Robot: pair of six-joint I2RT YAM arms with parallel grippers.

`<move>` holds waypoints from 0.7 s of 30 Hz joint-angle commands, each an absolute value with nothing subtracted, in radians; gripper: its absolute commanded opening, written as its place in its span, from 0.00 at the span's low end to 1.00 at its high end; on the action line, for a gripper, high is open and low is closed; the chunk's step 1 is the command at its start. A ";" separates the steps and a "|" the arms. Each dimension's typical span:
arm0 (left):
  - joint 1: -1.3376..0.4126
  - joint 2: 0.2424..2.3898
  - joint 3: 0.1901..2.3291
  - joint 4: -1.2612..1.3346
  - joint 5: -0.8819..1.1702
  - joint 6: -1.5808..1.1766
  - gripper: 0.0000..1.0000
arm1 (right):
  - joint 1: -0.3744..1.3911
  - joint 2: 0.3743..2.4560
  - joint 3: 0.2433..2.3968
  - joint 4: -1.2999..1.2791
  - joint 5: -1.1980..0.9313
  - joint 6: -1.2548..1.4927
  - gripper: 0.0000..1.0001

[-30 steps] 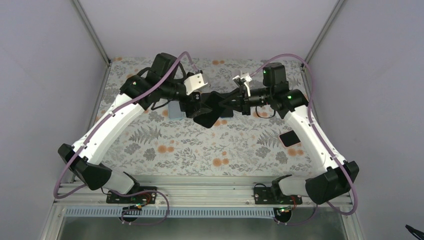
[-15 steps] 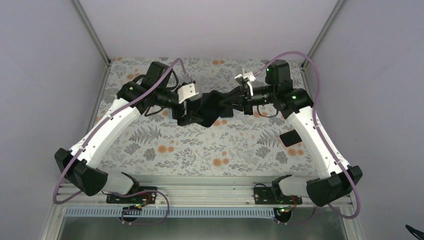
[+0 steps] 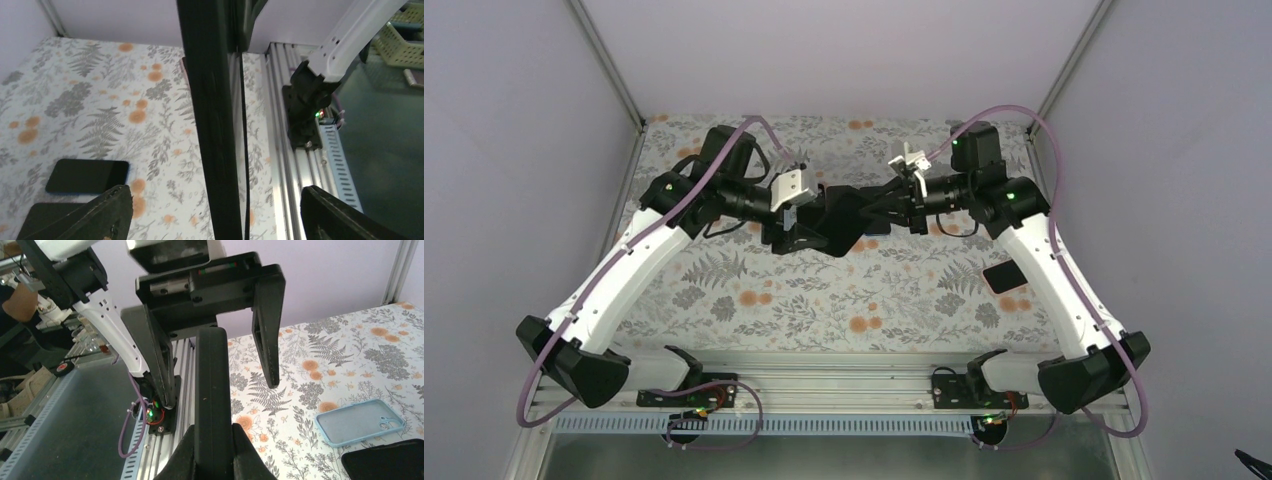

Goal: Take the phone out of the phone case
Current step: Adjust the phone.

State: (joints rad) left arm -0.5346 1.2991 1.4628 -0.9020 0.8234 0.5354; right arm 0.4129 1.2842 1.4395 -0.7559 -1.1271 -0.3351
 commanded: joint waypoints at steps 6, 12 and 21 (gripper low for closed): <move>-0.531 1.337 1.475 -0.830 0.990 0.447 0.57 | 0.480 1.293 1.483 -0.809 -1.108 -0.457 0.04; -0.531 1.343 1.469 -0.798 1.009 0.402 0.23 | 0.491 1.312 1.507 -0.822 -1.098 -0.467 0.04; -0.464 1.332 1.434 -0.685 1.112 0.244 0.02 | 0.475 1.343 1.549 -0.757 -1.107 -0.360 0.30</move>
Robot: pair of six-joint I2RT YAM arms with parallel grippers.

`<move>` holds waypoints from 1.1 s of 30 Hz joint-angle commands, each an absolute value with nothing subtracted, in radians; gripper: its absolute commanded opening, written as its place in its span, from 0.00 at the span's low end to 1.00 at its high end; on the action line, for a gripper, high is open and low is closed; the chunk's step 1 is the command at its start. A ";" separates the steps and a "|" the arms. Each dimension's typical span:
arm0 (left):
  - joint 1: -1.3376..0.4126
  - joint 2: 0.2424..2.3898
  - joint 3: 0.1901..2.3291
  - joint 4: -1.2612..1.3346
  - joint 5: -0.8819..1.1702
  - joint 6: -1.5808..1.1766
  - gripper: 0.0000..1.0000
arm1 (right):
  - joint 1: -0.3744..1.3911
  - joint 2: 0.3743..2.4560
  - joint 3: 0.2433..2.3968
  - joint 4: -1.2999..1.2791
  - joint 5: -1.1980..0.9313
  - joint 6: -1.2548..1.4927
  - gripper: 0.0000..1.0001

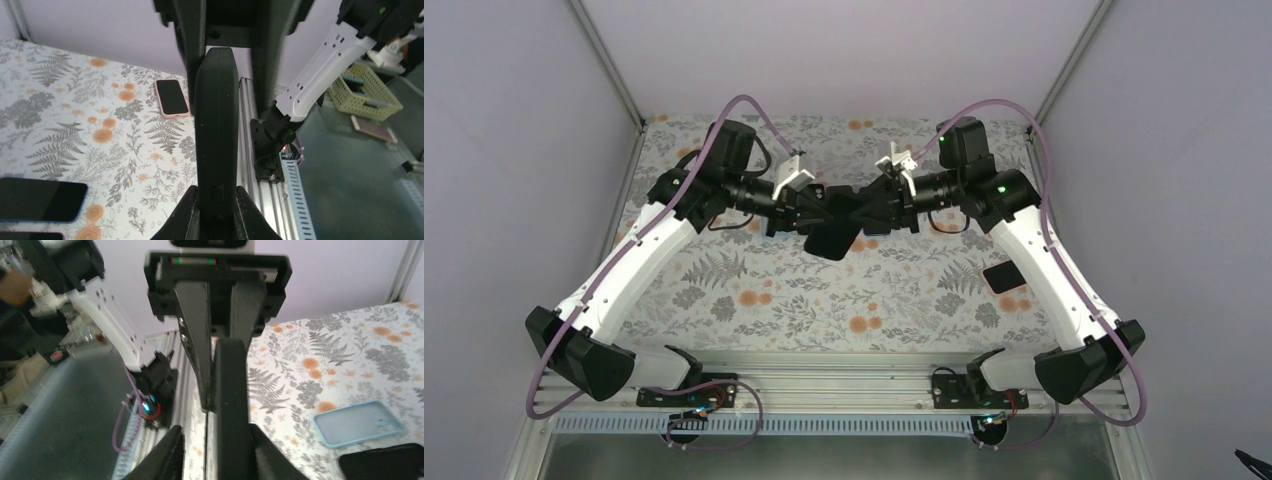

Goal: Take the phone out of the phone case
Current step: Adjust the phone.

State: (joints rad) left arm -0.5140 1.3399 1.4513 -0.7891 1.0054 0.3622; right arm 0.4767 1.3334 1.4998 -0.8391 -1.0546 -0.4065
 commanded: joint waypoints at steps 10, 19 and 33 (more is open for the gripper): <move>-0.382 1.325 1.447 -0.499 1.160 0.011 0.02 | 0.449 1.368 1.428 -0.427 -1.143 -0.009 0.56; -0.370 1.333 1.444 -0.431 1.159 -0.083 0.02 | 0.449 1.430 1.428 -0.230 -1.220 0.222 0.36; -0.319 1.331 1.423 -0.509 1.205 0.016 0.66 | 0.424 1.411 1.427 -0.157 -1.302 0.293 0.04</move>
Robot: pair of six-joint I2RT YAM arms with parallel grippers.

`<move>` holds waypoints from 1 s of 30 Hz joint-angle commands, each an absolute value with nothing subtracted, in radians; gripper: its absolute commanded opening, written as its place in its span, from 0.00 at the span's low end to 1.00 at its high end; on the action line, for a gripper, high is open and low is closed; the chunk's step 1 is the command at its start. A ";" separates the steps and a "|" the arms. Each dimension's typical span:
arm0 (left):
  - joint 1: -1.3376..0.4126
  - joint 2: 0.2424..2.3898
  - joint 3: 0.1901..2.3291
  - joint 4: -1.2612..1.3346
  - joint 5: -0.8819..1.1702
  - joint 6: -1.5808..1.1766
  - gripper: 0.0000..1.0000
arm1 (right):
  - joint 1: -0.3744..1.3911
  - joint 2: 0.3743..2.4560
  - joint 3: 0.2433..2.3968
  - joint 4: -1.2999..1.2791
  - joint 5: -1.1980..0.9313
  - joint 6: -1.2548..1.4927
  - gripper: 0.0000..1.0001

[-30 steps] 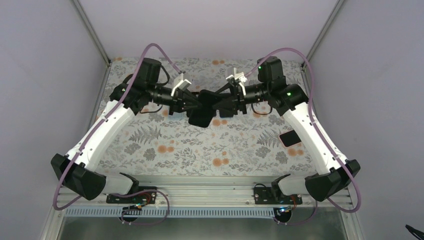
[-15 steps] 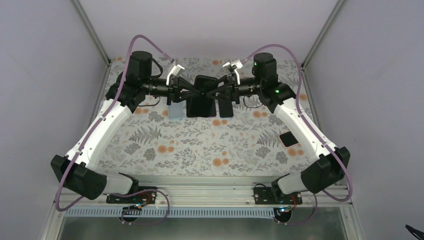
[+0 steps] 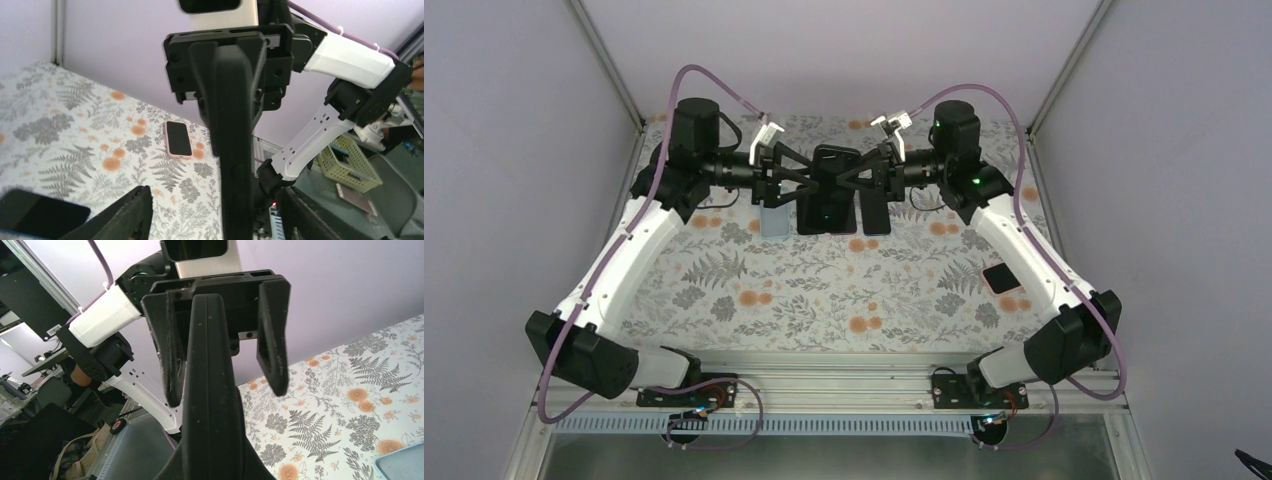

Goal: Take the phone out of the phone case
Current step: Adjust the phone, then remove the phone case from the phone.

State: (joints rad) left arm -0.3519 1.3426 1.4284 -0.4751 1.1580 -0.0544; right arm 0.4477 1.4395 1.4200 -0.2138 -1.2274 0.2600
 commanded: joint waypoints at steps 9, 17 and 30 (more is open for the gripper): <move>-0.312 1.235 1.329 -0.588 1.233 0.193 0.68 | 0.378 1.341 1.391 -0.061 -1.379 0.377 0.04; -0.319 1.192 1.254 -0.543 1.248 0.168 0.59 | 0.369 1.356 1.375 0.161 -1.425 0.626 0.04; -0.363 1.225 1.277 -0.475 1.269 0.074 0.46 | 0.369 1.366 1.376 0.155 -1.398 0.632 0.04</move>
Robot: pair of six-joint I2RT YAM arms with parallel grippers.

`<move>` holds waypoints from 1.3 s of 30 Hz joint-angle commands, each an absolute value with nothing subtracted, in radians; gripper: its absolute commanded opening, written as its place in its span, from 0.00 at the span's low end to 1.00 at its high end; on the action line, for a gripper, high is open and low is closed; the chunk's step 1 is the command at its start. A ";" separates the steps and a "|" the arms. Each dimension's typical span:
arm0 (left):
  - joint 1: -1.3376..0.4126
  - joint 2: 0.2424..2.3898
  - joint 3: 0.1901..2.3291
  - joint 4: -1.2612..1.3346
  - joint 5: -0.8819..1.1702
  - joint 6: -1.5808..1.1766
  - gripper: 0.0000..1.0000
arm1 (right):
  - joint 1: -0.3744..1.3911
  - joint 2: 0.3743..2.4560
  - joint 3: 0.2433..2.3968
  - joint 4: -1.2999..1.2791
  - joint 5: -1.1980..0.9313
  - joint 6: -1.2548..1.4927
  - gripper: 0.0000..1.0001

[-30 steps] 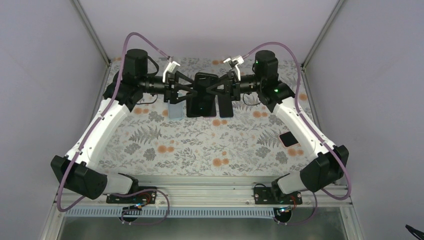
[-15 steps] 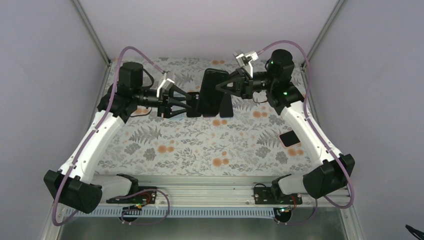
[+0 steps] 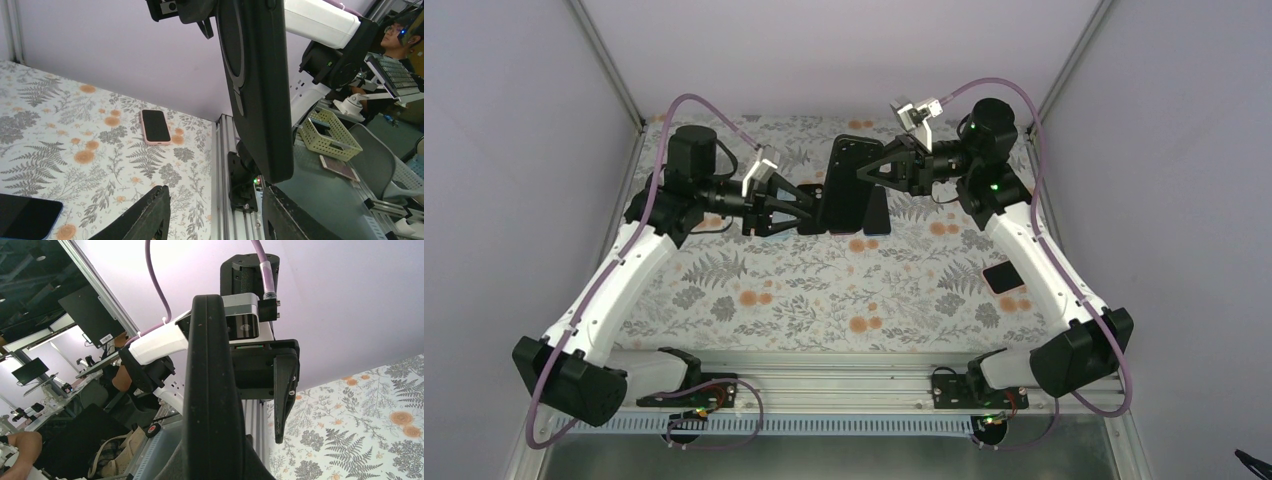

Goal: Take the phone out of the phone case
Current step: Remove the phone case from the phone.

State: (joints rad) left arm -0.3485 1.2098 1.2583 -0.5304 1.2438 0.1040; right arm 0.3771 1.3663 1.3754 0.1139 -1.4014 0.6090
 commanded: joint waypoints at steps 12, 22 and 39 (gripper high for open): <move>-0.416 1.259 1.300 -0.495 1.303 0.107 0.46 | 0.368 1.375 1.393 0.084 -1.363 0.568 0.04; -0.416 1.247 1.297 -0.527 1.320 0.142 0.53 | 0.358 1.373 1.438 -0.018 -1.353 0.462 0.04; -0.413 1.234 1.275 -0.521 1.314 0.146 0.59 | 0.337 1.363 1.474 -0.130 -1.276 0.359 0.04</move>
